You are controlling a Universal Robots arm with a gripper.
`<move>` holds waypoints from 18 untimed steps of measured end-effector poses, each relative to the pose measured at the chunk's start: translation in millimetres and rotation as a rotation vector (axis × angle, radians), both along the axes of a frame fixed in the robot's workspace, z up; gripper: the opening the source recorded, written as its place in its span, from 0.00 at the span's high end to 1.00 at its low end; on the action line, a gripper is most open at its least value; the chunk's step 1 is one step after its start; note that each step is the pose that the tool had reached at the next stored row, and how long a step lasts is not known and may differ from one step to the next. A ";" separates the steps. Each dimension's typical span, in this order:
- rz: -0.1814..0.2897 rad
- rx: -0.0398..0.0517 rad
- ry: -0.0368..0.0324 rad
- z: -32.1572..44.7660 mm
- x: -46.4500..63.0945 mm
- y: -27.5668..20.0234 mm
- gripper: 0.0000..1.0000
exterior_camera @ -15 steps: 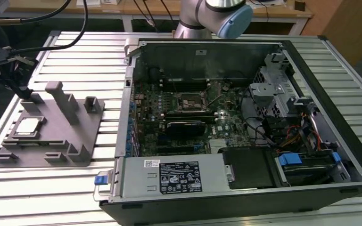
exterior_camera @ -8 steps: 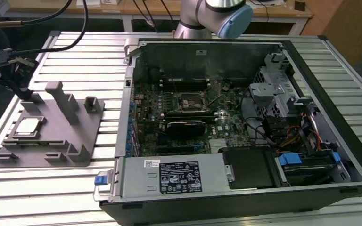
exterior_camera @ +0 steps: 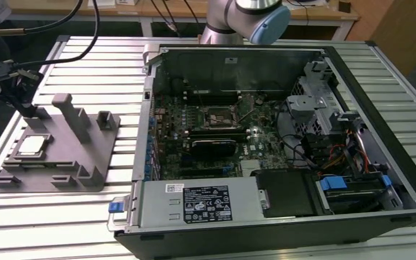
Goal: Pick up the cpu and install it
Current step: 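Pick up the cpu and move it towards the insertion slot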
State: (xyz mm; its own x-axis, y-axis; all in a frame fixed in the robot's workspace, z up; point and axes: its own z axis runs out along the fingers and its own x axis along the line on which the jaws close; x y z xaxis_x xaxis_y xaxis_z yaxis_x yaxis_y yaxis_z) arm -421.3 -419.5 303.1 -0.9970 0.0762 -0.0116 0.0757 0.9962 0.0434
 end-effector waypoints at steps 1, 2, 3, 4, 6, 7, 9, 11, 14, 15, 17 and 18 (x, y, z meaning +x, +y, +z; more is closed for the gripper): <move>0.000 -0.0001 0.0001 -0.7 -0.9 0.0 0.89; 0.000 -0.0001 0.0001 -1.4 -1.8 0.0 0.89; 0.000 0.0000 0.0001 -2.2 -2.7 -0.1 0.89; 0.000 0.0000 0.0000 -3.1 -3.6 -0.1 0.89; 0.000 -0.0001 0.0001 -4.8 -5.3 -0.4 0.89; 0.000 0.0000 -0.0001 -5.8 -6.1 -0.5 0.89; 0.000 0.0000 -0.0004 -8.0 -7.7 -0.7 0.89; 0.000 -0.0001 -0.0037 -9.9 -9.5 -1.1 0.89; 0.000 0.0007 -0.0170 -12.4 -12.2 -1.4 0.89; 0.000 0.0011 -0.0208 -13.2 -12.9 -1.5 0.89; 0.000 0.0026 -0.0272 -14.8 -14.2 -1.6 0.89; 0.000 0.0034 -0.0302 -15.6 -14.8 -1.6 0.89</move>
State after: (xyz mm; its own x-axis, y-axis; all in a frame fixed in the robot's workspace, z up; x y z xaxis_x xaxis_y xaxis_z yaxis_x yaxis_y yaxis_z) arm -436.2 -421.2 287.5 -0.9962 0.0764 -0.0414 0.0743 0.9960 0.0491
